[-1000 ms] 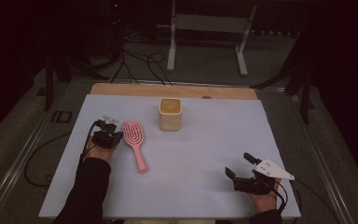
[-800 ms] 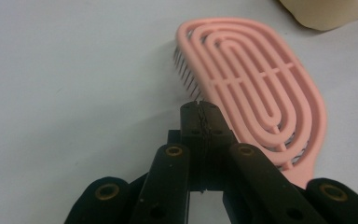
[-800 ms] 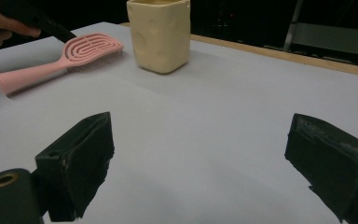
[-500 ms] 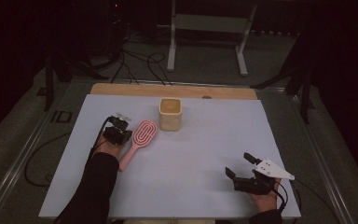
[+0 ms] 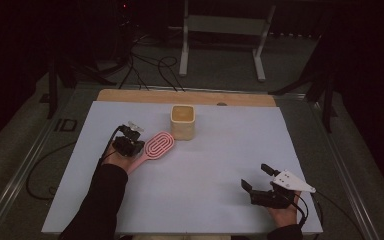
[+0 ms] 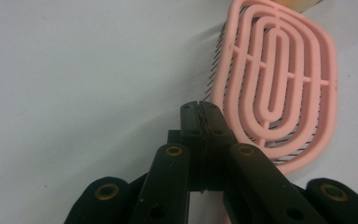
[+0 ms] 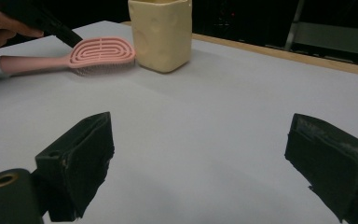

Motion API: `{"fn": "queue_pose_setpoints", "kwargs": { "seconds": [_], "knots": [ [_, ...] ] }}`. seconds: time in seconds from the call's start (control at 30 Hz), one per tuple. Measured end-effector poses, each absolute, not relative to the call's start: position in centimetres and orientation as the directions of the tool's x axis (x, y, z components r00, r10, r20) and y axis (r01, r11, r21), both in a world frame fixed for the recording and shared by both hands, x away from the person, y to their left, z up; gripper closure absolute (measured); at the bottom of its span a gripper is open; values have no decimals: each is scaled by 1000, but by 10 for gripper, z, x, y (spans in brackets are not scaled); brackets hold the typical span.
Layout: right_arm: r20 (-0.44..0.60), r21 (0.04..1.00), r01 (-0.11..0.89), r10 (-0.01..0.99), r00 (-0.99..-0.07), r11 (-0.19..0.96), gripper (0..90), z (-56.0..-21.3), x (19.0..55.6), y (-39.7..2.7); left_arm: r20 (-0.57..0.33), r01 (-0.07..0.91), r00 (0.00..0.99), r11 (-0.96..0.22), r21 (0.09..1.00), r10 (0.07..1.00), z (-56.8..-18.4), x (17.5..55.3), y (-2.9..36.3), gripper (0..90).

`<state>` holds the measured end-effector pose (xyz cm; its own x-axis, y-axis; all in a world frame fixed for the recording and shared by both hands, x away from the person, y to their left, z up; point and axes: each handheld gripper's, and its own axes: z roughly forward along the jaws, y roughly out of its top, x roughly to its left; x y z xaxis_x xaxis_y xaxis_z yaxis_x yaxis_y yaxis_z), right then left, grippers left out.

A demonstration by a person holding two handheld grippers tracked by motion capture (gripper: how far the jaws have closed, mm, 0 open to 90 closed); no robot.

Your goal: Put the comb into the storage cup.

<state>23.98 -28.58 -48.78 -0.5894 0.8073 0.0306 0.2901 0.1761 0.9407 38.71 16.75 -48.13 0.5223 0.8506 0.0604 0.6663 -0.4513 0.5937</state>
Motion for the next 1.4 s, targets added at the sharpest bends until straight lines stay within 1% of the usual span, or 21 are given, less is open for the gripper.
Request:
{"fn": "queue_pose_setpoints", "kwargs": {
  "seconds": [0.17,0.27,0.37,0.4,0.43,0.47,0.57,0.6,0.63,0.7,0.73,0.83,1.0,1.03,1.07,1.13,1.3,1.33,1.37,1.4],
  "knots": [
    [29,941,289,807,-589,178,78,-488,240,-286,51,659,504,-422,623,862,-475,387,173,859],
    [30,940,290,807,-589,177,78,-488,240,-286,49,641,496,-403,653,867,-469,384,177,802],
    [29,941,289,806,-591,178,78,-488,240,-286,50,613,486,-382,691,872,-461,378,180,664],
    [29,941,289,806,-591,178,78,-488,240,-286,50,613,486,-382,691,872,-461,378,180,617],
    [29,941,288,806,-591,178,77,-488,240,-286,36,584,482,-351,732,876,-455,372,183,617],
    [29,941,288,805,-592,178,77,-488,240,-286,32,570,478,-337,749,878,-451,369,186,513],
    [29,941,287,805,-593,178,78,-488,240,-286,5,525,475,-288,801,880,-444,357,194,443],
    [29,941,287,805,-593,178,78,-488,240,-286,5,525,475,-288,801,880,-444,357,194,426],
    [26,941,285,804,-593,180,77,-488,240,-286,3,502,480,-278,819,877,-441,351,199,426],
    [26,942,284,804,-594,180,78,-488,240,-286,2,474,483,-263,840,876,-437,342,204,366],
    [27,941,285,804,-594,180,77,-488,240,-285,-2,460,489,-256,850,872,-436,338,207,313],
    [26,942,284,802,-596,181,77,-488,240,-285,-7,427,493,-234,873,870,-432,326,215,280],
    [26,941,284,801,-598,181,77,-488,240,-284,12,382,482,-222,897,876,-433,307,226,214],
    [24,942,282,801,-598,182,77,-488,240,-284,19,369,471,-217,904,882,-434,300,230,214],
    [25,943,280,802,-597,180,77,-487,240,-283,22,362,471,-216,907,882,-436,297,232,181],
    [25,943,281,802,-597,180,77,-487,240,-282,25,352,468,-212,912,884,-438,290,236,152],
    [20,945,272,798,-602,182,77,-485,241,-281,18,354,452,-198,914,892,-445,276,244,135],
    [19,945,271,799,-601,181,77,-484,241,-282,15,356,456,-198,913,890,-447,273,245,99],
    [19,945,271,799,-601,181,77,-484,241,-282,15,357,460,-200,912,888,-450,271,246,99],
    [19,945,271,799,-601,181,77,-484,241,-282,15,357,460,-200,912,888,-450,271,246,80]
  ]
}}
